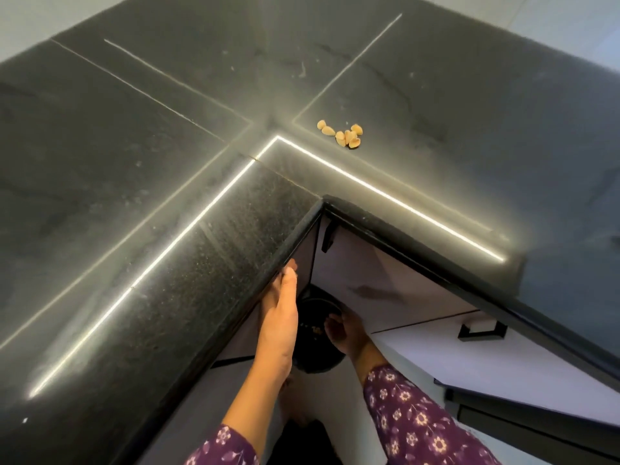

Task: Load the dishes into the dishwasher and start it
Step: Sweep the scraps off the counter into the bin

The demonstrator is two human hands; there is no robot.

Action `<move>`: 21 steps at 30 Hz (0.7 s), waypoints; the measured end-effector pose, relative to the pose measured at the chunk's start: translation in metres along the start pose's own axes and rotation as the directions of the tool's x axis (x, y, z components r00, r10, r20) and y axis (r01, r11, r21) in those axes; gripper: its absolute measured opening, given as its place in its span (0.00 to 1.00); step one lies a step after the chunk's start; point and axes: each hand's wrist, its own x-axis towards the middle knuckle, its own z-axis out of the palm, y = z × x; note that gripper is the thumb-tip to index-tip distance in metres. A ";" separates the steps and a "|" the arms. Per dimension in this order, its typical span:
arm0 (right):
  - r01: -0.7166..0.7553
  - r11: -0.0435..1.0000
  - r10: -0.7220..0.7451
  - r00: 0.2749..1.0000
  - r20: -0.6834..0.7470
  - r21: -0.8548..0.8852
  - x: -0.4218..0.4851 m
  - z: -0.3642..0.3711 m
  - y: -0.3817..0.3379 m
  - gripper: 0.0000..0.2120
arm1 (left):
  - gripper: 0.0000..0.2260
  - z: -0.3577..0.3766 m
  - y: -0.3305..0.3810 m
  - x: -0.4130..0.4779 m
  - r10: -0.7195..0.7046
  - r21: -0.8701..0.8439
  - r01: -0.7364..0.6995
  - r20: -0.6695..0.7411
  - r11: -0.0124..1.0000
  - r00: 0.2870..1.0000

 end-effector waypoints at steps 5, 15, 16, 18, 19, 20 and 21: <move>-0.178 0.957 0.158 0.982 0.101 0.227 -0.089 0.003 -0.030 0.15 | 0.14 0.019 0.031 -0.006 -0.049 0.010 0.048 0.122 0.999 0.991; 0.646 0.763 -0.623 0.735 0.266 0.001 -0.273 0.085 -0.189 0.12 | 0.14 0.041 0.134 0.019 0.067 -0.219 -0.044 0.098 0.975 0.993; 0.756 0.638 -0.718 0.653 0.240 -0.145 -0.269 0.097 -0.204 0.12 | 0.13 0.043 0.142 0.027 0.078 -0.249 -0.057 0.075 0.967 0.994; 0.821 0.409 -0.817 0.524 0.241 -0.398 -0.252 0.118 -0.230 0.12 | 0.12 0.046 0.155 0.046 0.107 -0.283 -0.091 0.042 0.955 0.993; 0.811 0.317 -0.837 0.484 0.257 -0.492 -0.242 0.127 -0.240 0.14 | 0.12 0.048 0.159 0.055 0.116 -0.292 -0.100 0.038 0.951 0.993; 0.792 0.256 -0.840 0.466 0.277 -0.555 -0.232 0.137 -0.249 0.16 | 0.12 0.051 0.164 0.066 0.115 -0.299 -0.099 0.037 0.949 0.993; 0.773 0.221 -0.832 0.467 0.299 -0.594 -0.222 0.146 -0.256 0.17 | 0.13 0.052 0.166 0.075 0.111 -0.304 -0.093 0.040 0.948 0.993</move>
